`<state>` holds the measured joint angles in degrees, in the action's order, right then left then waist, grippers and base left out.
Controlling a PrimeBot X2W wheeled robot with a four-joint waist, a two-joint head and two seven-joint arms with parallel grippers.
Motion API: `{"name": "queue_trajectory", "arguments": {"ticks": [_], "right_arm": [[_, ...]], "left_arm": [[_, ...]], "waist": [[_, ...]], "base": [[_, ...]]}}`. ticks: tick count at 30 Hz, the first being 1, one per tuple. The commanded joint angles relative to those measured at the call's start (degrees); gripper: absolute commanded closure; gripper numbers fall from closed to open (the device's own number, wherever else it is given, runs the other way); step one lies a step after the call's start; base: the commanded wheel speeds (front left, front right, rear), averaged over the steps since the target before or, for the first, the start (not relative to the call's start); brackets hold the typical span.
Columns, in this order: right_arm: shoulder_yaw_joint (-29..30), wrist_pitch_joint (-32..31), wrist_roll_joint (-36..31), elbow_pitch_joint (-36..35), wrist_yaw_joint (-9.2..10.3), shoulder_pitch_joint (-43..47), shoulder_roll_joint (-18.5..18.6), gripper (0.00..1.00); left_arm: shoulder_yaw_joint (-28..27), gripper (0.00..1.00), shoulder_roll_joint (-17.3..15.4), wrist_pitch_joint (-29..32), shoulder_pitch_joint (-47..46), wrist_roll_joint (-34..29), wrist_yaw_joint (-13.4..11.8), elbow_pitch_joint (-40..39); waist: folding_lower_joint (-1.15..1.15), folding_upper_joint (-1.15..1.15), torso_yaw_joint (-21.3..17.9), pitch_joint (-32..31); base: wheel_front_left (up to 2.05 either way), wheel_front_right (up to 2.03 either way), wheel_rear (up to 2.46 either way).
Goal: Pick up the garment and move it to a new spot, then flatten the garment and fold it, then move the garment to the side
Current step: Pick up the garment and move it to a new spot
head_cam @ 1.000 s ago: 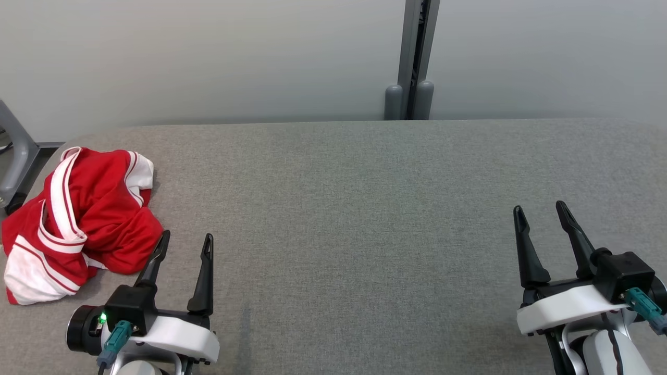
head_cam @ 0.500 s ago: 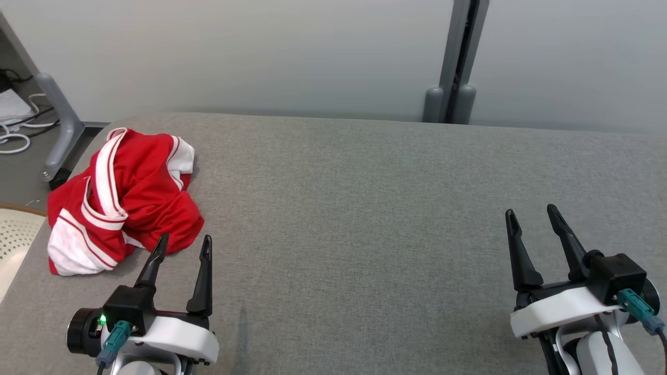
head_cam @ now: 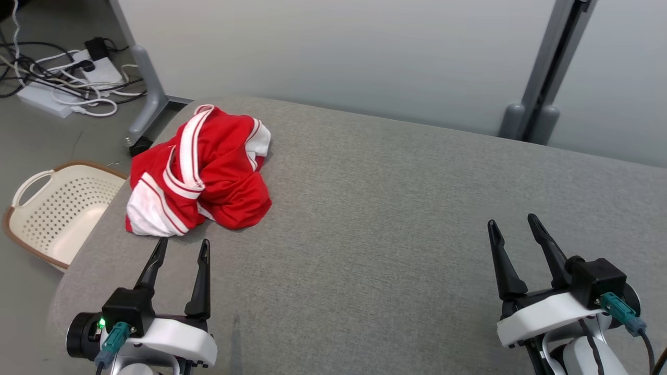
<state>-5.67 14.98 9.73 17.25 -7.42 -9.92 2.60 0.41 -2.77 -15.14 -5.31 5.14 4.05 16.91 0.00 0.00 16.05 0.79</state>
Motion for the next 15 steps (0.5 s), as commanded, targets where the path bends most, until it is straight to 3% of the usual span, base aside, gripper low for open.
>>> {"name": "queue_trajectory", "arguments": {"ticks": [1,15], "right_arm": [[-0.2,0.3,0.5,0.2,-0.13,0.5,0.5,0.0],[-2.0,0.3,2.1,1.3,-0.13,0.1,0.5,0.0]], "left_arm": [[-0.3,0.0,-0.2,-0.1,-0.7,0.2,0.2,0.1],[-1.3,0.0,-0.2,-0.1,0.5,1.2,0.5,0.1]], "waist": [[0.0,0.0,2.6,-0.2],[0.0,0.0,8.9,-0.7]], "base": [[0.0,0.0,0.0],[0.0,0.0,0.0]]}}
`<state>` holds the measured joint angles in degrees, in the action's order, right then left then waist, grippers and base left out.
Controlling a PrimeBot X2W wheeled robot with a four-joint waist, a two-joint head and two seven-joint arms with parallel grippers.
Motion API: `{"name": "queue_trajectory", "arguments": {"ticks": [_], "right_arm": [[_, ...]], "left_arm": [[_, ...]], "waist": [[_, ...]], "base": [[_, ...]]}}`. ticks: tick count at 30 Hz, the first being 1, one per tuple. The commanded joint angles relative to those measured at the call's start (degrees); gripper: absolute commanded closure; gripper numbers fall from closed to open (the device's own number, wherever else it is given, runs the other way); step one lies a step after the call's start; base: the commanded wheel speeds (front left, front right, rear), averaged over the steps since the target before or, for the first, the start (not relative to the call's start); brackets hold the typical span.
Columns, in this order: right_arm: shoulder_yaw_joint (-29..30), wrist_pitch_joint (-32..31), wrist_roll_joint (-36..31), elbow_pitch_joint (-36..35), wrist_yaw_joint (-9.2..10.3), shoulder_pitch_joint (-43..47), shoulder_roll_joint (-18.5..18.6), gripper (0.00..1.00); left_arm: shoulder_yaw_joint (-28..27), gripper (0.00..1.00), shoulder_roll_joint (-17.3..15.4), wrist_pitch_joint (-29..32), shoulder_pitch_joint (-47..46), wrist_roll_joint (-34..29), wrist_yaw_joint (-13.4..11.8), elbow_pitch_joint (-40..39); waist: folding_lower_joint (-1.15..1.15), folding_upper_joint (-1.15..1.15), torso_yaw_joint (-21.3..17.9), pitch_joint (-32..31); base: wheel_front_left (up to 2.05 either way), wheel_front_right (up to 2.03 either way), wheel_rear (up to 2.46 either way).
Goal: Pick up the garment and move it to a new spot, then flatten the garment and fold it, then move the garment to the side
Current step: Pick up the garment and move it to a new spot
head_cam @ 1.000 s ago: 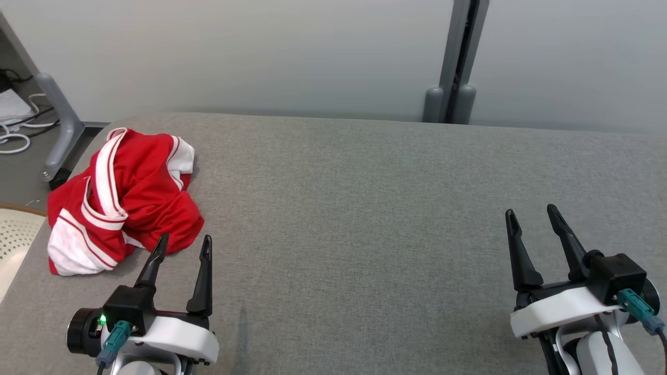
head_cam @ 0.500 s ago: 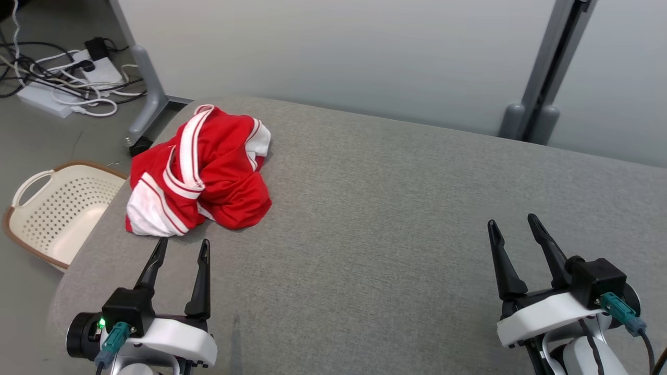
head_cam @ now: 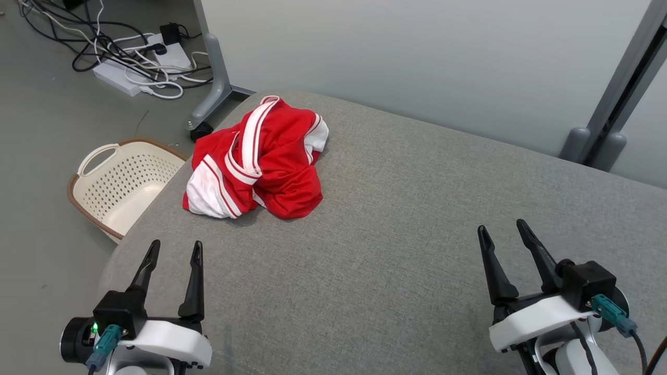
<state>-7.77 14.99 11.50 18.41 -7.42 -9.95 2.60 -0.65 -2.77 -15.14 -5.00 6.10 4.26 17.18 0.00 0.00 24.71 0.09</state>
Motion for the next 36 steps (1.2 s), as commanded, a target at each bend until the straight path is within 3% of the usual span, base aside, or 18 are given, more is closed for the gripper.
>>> {"name": "queue_trajectory", "arguments": {"ticks": [1,11,17,27,36], "right_arm": [[0.1,0.2,0.3,0.1,-0.13,0.1,0.5,0.0],[-0.5,0.2,0.4,0.3,-0.13,-1.3,0.5,0.0],[-0.8,0.2,0.6,0.4,-0.13,-2.2,0.5,0.0],[-1.0,0.2,0.9,0.3,-0.13,-4.1,0.5,0.0],[-1.2,0.2,0.4,0.1,-0.13,-6.7,0.5,0.0]], "left_arm": [[-0.2,0.0,-0.2,-0.1,0.2,0.2,0.3,-0.2],[-1.3,0.0,-0.2,-0.1,-1.0,1.7,0.4,-0.7],[-2.6,0.0,-2.3,1.5,-4.7,4.9,1.8,1.1],[-4.5,0.0,-10.0,17.4,-15.0,12.4,2.9,3.6],[-6.0,0.0,-18.7,31.1,-26.6,20.8,3.3,11.4]], "waist": [[0.0,0.0,0.2,0.0],[0.0,0.0,-0.7,1.6],[0.0,0.0,-3.2,2.8],[0.0,0.0,-9.4,5.3],[0.0,0.0,-15.9,9.2]], "base": [[0.0,0.0,0.0],[0.0,0.0,0.0],[0.0,0.0,0.0],[0.0,0.0,0.0],[0.0,0.0,0.0]]}}
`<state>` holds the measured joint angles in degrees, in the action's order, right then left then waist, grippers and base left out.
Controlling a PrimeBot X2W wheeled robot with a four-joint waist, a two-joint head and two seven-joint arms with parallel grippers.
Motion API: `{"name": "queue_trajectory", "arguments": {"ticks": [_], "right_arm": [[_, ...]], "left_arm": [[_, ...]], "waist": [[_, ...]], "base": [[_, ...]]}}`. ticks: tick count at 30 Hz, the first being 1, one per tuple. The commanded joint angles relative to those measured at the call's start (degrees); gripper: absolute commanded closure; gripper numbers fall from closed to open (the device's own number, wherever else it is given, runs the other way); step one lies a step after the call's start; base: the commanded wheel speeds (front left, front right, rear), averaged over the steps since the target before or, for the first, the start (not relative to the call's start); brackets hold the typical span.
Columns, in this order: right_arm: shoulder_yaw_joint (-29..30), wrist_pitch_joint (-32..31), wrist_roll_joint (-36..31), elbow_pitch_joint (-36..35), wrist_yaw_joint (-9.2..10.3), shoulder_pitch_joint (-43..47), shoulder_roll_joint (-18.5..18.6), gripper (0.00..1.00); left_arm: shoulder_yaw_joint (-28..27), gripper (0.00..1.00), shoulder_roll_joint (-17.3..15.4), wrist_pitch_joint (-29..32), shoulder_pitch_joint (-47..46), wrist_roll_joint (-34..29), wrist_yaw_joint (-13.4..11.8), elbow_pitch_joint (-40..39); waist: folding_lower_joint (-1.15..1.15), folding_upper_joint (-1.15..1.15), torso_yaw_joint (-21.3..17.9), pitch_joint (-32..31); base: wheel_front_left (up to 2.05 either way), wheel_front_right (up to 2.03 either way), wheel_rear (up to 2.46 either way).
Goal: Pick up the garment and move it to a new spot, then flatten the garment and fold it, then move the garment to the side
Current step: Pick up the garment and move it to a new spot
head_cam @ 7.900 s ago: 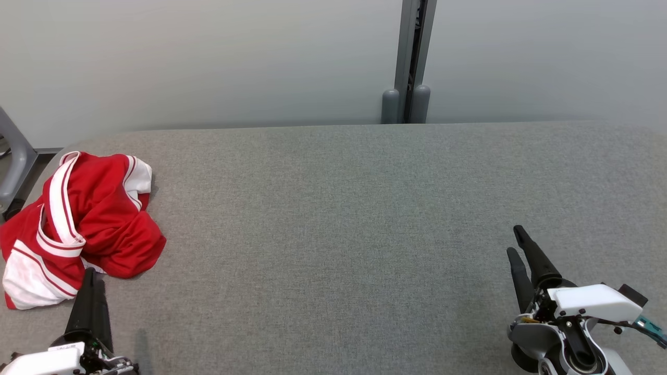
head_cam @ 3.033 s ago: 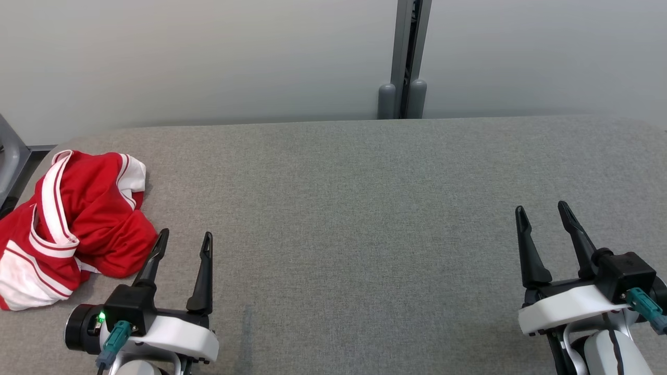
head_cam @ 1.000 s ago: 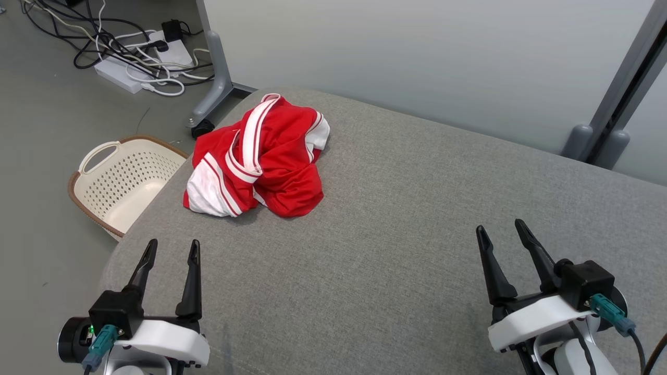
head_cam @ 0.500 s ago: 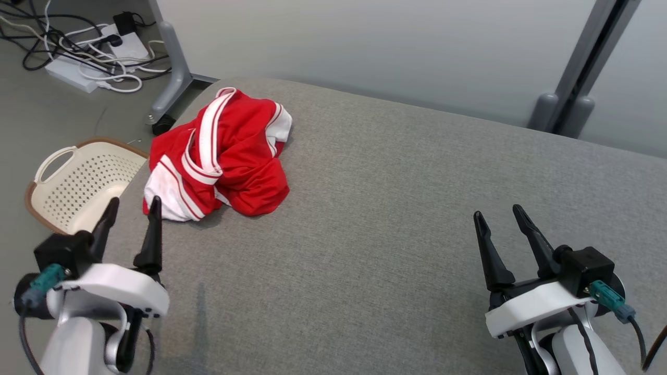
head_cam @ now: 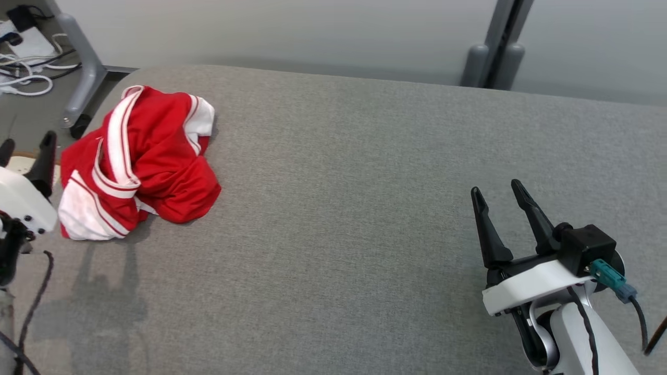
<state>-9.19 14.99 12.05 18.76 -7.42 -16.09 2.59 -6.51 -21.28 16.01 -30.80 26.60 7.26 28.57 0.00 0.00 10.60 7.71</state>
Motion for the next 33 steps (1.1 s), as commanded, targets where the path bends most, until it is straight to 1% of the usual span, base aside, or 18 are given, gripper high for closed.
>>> {"name": "queue_trajectory", "arguments": {"ticks": [1,3,8,9,13,14,16,20,25,26,27,28,29,30,31,33], "right_arm": [[0.3,0.2,-0.3,-0.3,-0.13,-0.8,0.5,0.0],[0.2,0.2,-0.5,-0.5,-0.13,-1.4,0.5,0.0],[-0.1,0.2,-0.5,-0.7,-0.13,-2.5,0.5,0.0],[-0.1,0.2,-0.5,-0.7,-0.13,-2.5,0.5,0.0],[0.3,0.2,-0.7,-1.0,-0.13,-2.9,0.5,0.0],[0.3,0.2,-0.8,-1.2,-0.13,-3.1,0.5,0.0],[0.3,0.2,-0.7,-1.3,-0.13,-3.3,0.5,0.0],[0.3,0.2,-0.5,-1.7,-0.13,-3.6,0.5,0.0],[0.0,0.2,-0.4,-1.6,-0.13,-3.6,0.5,0.0],[0.0,0.2,-0.3,-1.6,-0.13,-3.7,0.5,0.0],[-0.1,0.2,-0.3,-1.5,-0.13,-3.7,0.5,0.0],[-0.1,0.2,-0.3,-1.3,-0.13,-3.7,0.5,0.0],[-0.2,0.2,-0.3,-1.2,-0.13,-3.7,0.5,0.0],[-0.2,0.2,-0.2,-1.0,-0.13,-3.7,0.5,0.0],[-0.3,0.2,-0.2,-0.8,-0.13,-3.7,0.5,0.0],[-0.4,0.2,-0.1,-0.6,-0.13,-3.6,0.5,0.0]], "left_arm": [[-0.5,0.0,-1.2,1.1,-2.0,1.0,0.3,1.2],[-1.1,0.0,-2.7,3.8,-4.2,3.2,0.2,3.9],[-1.2,0.0,-6.6,9.4,-8.0,6.1,0.2,10.9],[-1.2,0.0,-6.6,9.4,-8.0,6.1,0.2,10.9],[-0.3,0.0,-9.3,14.0,-8.8,8.1,0.2,14.9],[0.5,0.0,-10.2,16.0,-8.7,8.9,0.2,16.4],[0.8,0.0,-11.1,16.7,-8.6,9.2,0.2,17.8],[1.0,0.0,-11.1,19.3,-8.4,11.1,0.3,20.9],[1.8,0.01,-11.6,23.0,-8.7,11.7,0.3,23.6],[1.9,0.11,-11.6,23.1,-8.8,11.8,0.3,23.8],[2.0,0.2,-11.6,23.1,-8.9,11.8,0.3,23.9],[2.1,0.5,-11.6,23.0,-9.1,11.7,0.3,24.0],[2.2,0.59,-11.5,22.9,-9.2,11.8,0.3,23.9],[2.4,0.74,-11.4,22.7,-9.2,12.0,0.3,23.6],[2.6,1.0,-11.3,22.5,-9.2,12.1,0.3,23.3],[3.0,1.0,-10.9,22.3,-8.9,12.8,0.3,22.3]], "waist": [[0.0,0.0,-2.5,2.1],[0.0,0.0,-4.0,3.2],[0.0,0.0,-7.7,5.7],[0.0,0.0,-7.7,5.7],[0.0,0.0,-10.2,7.4],[0.0,0.0,-11.1,8.1],[0.0,0.0,-11.7,8.7],[0.0,0.0,-12.4,9.8],[0.0,0.0,-12.5,10.4],[0.0,0.0,-12.4,10.4],[0.0,0.0,-12.4,10.4],[0.0,0.0,-12.3,10.3],[0.0,0.0,-12.2,10.1],[0.0,0.0,-12.1,10.0],[0.0,0.0,-12.0,9.8],[0.0,0.0,-11.8,9.3]], "base": [[0.0,0.0,0.0],[0.0,0.0,0.0],[0.0,0.0,0.0],[0.0,0.0,0.0],[0.0,0.0,0.0],[0.0,0.0,0.0],[0.0,0.0,0.0],[0.0,0.0,0.0],[0.0,0.0,0.0],[0.0,0.0,0.0],[0.0,0.0,0.0],[0.0,0.0,0.0],[0.0,0.0,0.0],[0.0,0.0,0.0],[0.0,0.0,0.0],[0.0,0.0,0.0]]}}
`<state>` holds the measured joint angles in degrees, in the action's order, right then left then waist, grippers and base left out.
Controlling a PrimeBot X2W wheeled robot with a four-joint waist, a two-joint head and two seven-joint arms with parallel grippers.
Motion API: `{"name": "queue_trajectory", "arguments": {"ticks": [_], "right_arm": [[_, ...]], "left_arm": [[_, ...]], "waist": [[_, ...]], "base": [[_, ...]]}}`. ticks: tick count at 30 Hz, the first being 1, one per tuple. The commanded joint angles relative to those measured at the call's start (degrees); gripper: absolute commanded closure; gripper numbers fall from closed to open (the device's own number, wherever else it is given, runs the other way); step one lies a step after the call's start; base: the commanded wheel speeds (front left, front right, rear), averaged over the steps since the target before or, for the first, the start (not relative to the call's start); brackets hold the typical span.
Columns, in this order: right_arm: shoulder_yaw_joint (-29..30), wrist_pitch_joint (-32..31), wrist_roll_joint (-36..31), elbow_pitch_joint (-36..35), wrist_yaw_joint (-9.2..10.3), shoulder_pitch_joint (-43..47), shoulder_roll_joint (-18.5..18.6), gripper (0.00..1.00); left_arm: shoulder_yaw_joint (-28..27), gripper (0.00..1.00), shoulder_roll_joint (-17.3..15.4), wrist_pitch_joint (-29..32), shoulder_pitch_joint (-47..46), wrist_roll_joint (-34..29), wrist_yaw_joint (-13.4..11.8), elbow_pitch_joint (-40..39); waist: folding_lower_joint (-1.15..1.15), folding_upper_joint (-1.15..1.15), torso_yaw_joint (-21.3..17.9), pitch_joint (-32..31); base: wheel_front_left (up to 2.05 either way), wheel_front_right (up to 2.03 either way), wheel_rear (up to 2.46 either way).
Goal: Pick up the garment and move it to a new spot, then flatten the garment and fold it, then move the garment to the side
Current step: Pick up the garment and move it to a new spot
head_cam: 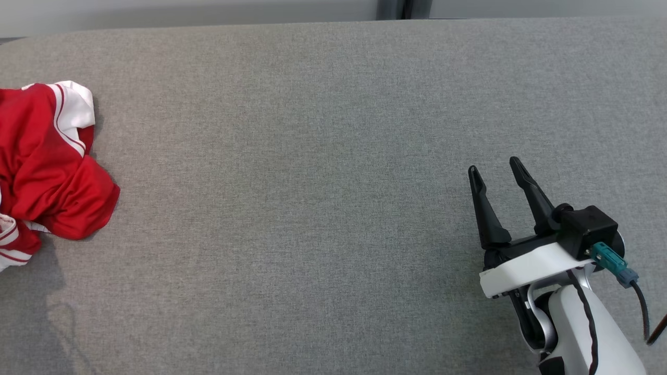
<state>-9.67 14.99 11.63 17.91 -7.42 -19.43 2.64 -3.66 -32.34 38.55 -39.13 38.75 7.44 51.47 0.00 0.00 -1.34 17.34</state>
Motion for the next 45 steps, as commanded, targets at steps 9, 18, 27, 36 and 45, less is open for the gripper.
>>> {"name": "queue_trajectory", "arguments": {"ticks": [9,18,27,36,45], "right_arm": [[-0.2,0.2,0.1,1.4,-0.13,1.2,0.5,0.0],[-1.5,0.2,1.6,2.0,-0.13,2.9,0.5,0.0],[-1.6,0.2,2.8,2.3,-0.13,4.7,0.5,0.0],[-0.7,0.2,4.5,1.3,-0.13,4.4,0.5,0.0],[0.4,0.2,6.1,0.2,-0.13,4.7,0.4,0.0]], "left_arm": [[4.0,1.0,-1.0,-1.5,1.2,2.0,0.1,-8.4],[7.8,1.0,0.4,0.4,1.4,9.3,0.1,-24.1],[12.5,1.0,1.7,3.5,-1.1,13.3,0.1,-38.4],[20.8,1.0,7.7,3.2,-6.5,12.7,0.1,-49.8],[24.4,1.0,15.1,-1.3,-14.1,13.5,0.1,-52.6]], "waist": [[0.0,0.0,1.6,-3.9],[0.0,0.0,1.8,-10.0],[0.0,0.0,-1.4,-13.2],[0.0,0.0,-8.6,-13.6],[0.0,0.0,-14.5,-12.2]], "base": [[0.0,0.0,0.0],[0.0,0.0,0.0],[0.0,0.0,0.0],[0.0,0.0,0.0],[0.0,0.0,0.0]]}}
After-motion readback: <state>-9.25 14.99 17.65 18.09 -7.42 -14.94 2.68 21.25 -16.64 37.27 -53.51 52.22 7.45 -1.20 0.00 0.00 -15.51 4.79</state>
